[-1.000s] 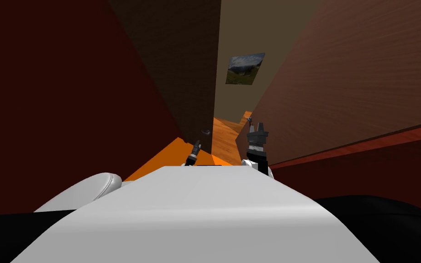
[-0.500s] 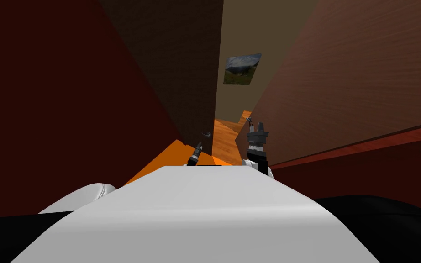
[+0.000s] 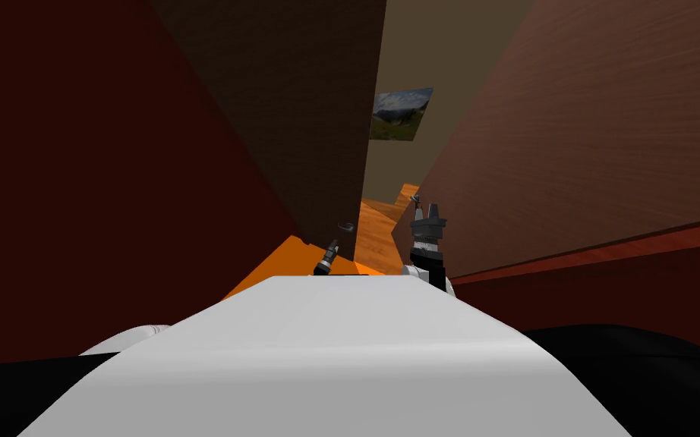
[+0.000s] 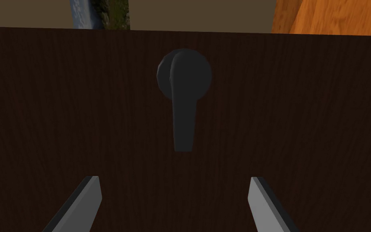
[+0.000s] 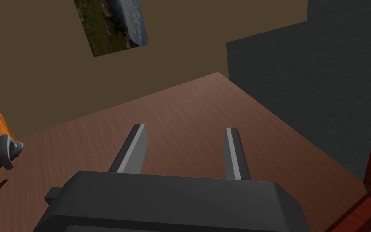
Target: Push the door open
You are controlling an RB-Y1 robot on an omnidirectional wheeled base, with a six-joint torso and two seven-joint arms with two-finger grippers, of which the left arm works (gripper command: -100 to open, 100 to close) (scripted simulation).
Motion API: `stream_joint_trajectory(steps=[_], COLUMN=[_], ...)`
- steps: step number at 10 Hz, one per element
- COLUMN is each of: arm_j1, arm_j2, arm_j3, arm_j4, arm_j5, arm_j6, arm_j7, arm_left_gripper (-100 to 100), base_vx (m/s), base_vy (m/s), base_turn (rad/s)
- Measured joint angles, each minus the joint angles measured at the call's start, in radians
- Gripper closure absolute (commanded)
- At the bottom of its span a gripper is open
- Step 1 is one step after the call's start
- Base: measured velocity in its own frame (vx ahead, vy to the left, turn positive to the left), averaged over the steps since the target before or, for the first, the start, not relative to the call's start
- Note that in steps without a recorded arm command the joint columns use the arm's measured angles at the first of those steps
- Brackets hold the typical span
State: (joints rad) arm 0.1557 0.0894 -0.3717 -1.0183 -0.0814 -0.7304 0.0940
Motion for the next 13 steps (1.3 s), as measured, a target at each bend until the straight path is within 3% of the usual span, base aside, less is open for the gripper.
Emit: stream_joint_trajectory(steps=[3, 8, 9, 13], arm_j1=[-0.009, -0.033, -0.033, -0.037], arm_j2=[-0.001, -0.018, -0.019, -0.019], arm_j3=[0.006, 0.022, 0.022, 0.023], arm_j4=[0.013, 0.042, 0.042, 0.041], arm_j5=[0.002, 0.008, 0.008, 0.008], arm_j6=[-0.001, 0.0, 0.0, 0.002], arm_j7=[-0.001, -0.008, -0.008, -0.008], arm_left_gripper=[-100, -100, 100, 100], base_vx=[0.164, 0.172, -0.01, -0.01], base_vy=[-0.063, -0.063, 0.003, 0.005], base_turn=[-0.033, -0.023, 0.004, -0.008])
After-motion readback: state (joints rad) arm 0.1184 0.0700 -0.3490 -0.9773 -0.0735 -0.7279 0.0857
